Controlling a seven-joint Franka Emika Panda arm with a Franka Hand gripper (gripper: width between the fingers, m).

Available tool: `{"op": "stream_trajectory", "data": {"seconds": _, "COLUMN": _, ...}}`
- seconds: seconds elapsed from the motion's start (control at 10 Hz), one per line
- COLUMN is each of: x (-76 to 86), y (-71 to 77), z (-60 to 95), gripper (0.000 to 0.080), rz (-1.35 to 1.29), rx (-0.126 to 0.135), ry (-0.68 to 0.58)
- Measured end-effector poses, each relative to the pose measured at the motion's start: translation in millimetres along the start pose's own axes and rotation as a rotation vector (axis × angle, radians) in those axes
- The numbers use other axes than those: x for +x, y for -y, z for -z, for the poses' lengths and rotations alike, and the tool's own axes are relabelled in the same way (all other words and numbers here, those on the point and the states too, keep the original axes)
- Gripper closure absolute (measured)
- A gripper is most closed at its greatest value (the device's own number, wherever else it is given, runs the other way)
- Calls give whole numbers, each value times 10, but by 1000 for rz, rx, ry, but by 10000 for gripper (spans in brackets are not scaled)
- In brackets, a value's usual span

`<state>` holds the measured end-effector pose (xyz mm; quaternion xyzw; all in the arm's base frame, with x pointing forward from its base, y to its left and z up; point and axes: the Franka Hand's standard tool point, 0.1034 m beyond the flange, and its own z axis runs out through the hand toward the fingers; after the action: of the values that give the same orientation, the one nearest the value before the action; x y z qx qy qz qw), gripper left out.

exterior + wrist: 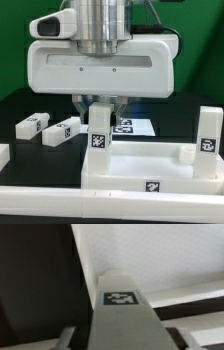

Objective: Assemble desk

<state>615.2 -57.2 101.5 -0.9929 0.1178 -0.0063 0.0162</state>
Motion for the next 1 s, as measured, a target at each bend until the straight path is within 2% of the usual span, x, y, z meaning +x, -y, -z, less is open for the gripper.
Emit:
{"op": "stream_trajectory", "data": {"seconds": 0.2, "x": -1, "y": -2, "z": -1, "gripper": 511, "rz": -29, "rx": 4, "ry": 0}}
{"op": "stream_trajectory", "data": {"seconds": 0.3, "x": -2, "y": -19, "z": -3, "gripper": 511, "rz": -158, "rx": 21, "ry": 2}}
{"op": "stream_trajectory", "data": {"seconds": 0.5, "x": 2, "y": -23, "z": -5, "gripper": 510, "rz": -315, "rx": 31, "ry": -1}}
{"op": "stream_trajectory", "data": {"seconds": 0.8, "x": 22, "y": -57, "z": 1, "gripper": 509, "rz": -589, "rx": 77, "ry": 0}}
{"op": "stream_trajectory", "data": {"seconds": 1.0, "x": 16, "y": -49, "z": 1, "gripper": 509, "rz": -784, "rx": 79, "ry": 11}}
